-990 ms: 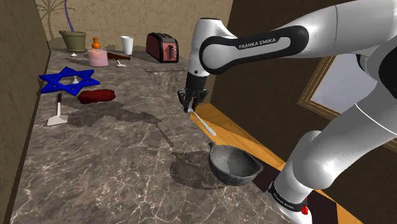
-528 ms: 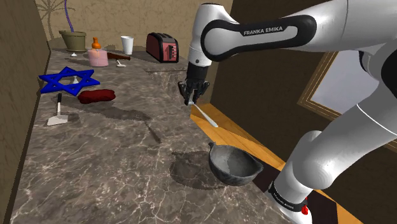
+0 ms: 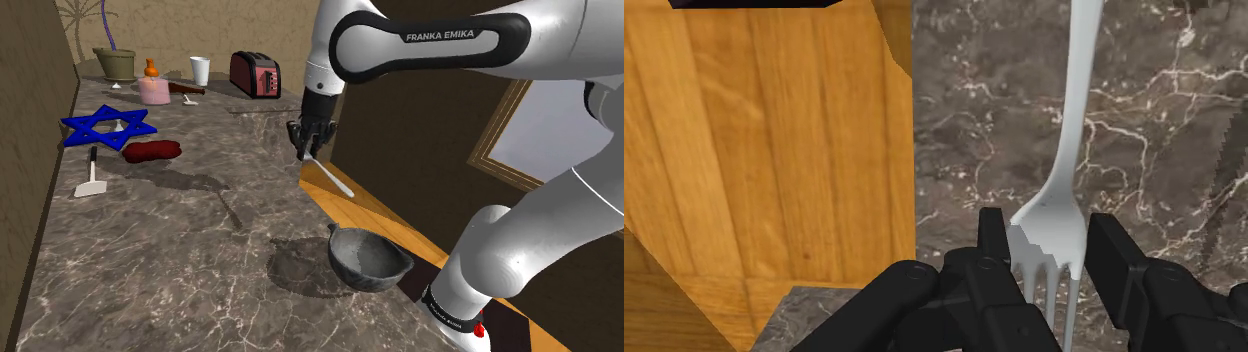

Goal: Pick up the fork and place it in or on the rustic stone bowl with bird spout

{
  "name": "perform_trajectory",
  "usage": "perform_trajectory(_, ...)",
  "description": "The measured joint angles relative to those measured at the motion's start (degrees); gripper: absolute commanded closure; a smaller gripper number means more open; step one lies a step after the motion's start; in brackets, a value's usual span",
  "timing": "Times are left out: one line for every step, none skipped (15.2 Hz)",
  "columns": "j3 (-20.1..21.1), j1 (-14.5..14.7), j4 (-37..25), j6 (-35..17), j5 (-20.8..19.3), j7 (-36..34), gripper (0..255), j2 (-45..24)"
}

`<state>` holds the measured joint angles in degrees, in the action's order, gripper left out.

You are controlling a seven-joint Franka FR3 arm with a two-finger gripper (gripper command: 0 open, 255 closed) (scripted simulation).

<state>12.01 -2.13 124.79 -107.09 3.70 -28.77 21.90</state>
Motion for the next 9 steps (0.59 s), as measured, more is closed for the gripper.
perform_trajectory(0.1,0.3,1.6,0.3,0.4,-0.2,255,1.9)
perform_trajectory(0.2,0.7,3.1,0.9,0.8,-0.4,255,4.1)
perform_trajectory(0.5,1.3,5.4,1.1,1.5,-0.9,255,6.6)
perform_trajectory(0.8,1.8,6.7,1.8,2.0,-1.4,255,8.6)
perform_trajectory(1.2,2.3,8.1,2.3,2.5,-1.9,255,10.7)
perform_trajectory(1.5,2.8,9.3,3.1,3.0,-2.4,255,12.7)
perform_trajectory(1.6,3.3,10.7,3.9,3.5,-2.8,255,14.9)
perform_trajectory(2.2,3.9,11.6,4.3,4.1,-3.6,255,16.3)
perform_trajectory(2.6,4.5,12.6,5.3,4.6,-4.3,255,18.3)
